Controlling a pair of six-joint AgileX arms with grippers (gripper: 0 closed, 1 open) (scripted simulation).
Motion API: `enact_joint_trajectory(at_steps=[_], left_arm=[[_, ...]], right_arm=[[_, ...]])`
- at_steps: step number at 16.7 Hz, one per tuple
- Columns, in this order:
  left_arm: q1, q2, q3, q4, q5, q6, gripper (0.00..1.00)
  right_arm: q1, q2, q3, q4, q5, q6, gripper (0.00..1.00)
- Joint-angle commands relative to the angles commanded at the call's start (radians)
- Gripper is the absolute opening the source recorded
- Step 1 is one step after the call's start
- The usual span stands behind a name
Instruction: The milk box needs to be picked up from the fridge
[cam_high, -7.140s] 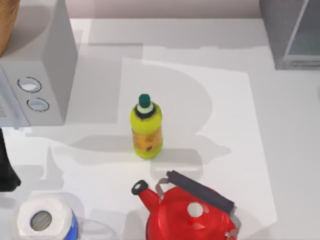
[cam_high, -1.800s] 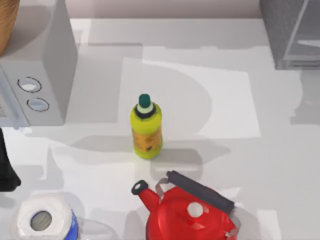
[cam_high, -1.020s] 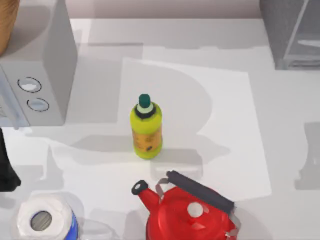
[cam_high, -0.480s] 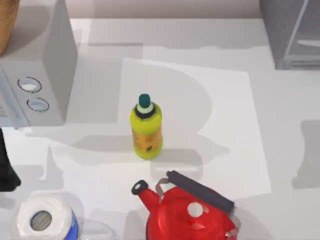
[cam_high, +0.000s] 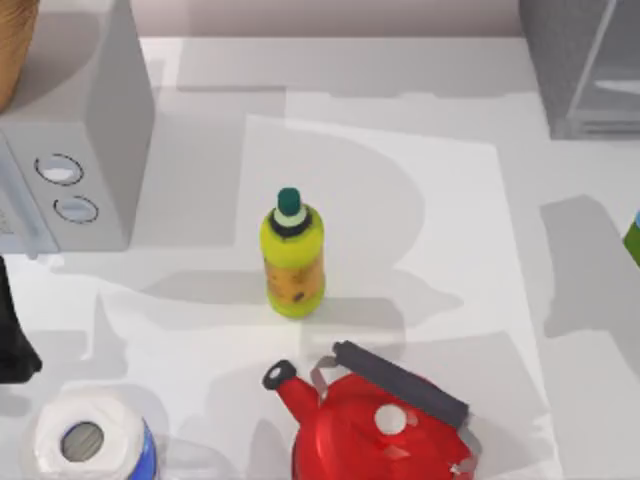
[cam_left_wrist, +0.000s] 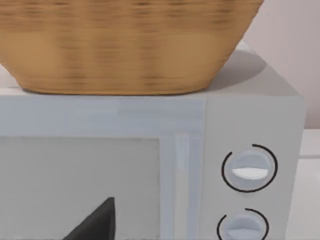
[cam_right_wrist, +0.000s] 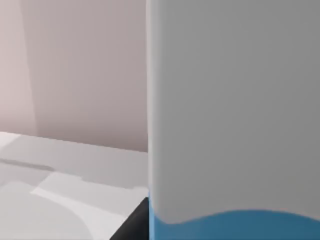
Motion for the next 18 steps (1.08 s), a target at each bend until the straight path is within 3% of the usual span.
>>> enact_joint_trajectory(at_steps=[11,18], left_arm=[[0.000,0.000,0.000,0.000,0.000,0.000,1.00],[0.000,0.000,0.000,0.000,0.000,0.000,1.00]], right_arm=[[0.097,0.937,0.190,0.717,-0.284,0.018,0.00],[0.117,1.119,0.237,0.875,-0.344,0.016,0.00]])
